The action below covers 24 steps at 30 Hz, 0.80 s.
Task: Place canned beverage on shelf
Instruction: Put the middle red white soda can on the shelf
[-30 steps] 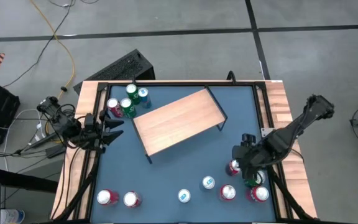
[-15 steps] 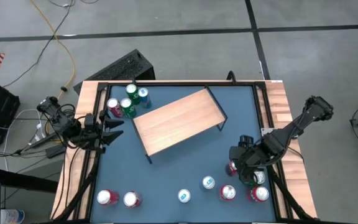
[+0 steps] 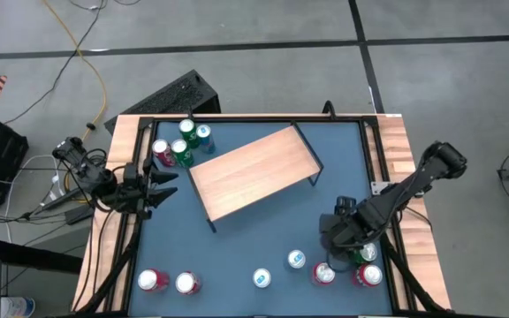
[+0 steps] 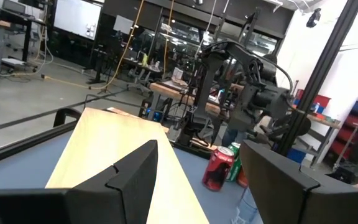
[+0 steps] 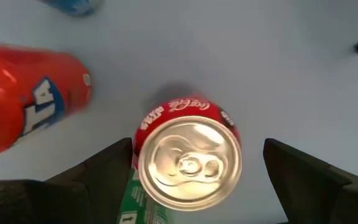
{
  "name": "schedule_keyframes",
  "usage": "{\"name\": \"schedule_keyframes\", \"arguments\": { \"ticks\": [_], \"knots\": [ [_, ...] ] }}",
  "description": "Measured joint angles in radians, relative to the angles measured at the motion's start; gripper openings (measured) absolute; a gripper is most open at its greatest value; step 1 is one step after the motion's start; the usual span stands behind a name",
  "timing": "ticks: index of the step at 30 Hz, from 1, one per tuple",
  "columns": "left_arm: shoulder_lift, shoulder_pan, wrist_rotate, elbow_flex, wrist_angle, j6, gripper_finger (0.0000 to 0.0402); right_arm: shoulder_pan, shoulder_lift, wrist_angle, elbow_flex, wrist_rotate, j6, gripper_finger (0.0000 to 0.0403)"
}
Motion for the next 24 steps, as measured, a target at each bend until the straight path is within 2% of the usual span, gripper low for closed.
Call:
{"name": "schedule_keyframes", "arguments": {
  "ticks": [8,11,18,24],
  "knots": [
    [0.0,0.0,0.002,0.0,-0.012,-0.001,0.0216,0.0,0.051,0.0,0.0,0.001,-0.009,0.0338],
    [0.0,0.0,0.003,0.0,-0.013,-0.001,0.0216,0.0,0.05,0.018,0.0,0.007,-0.011,0.0315],
    [0.0,0.0,0.005,0.0,-0.013,-0.001,0.0216,-0.006,0.047,0.02,0.0,0.013,-0.012,0.0233],
    [0.0,0.0,0.005,0.0,-0.013,-0.001,0.0216,-0.006,0.042,0.019,0.0,0.005,-0.02,0.0229]
  ]
}}
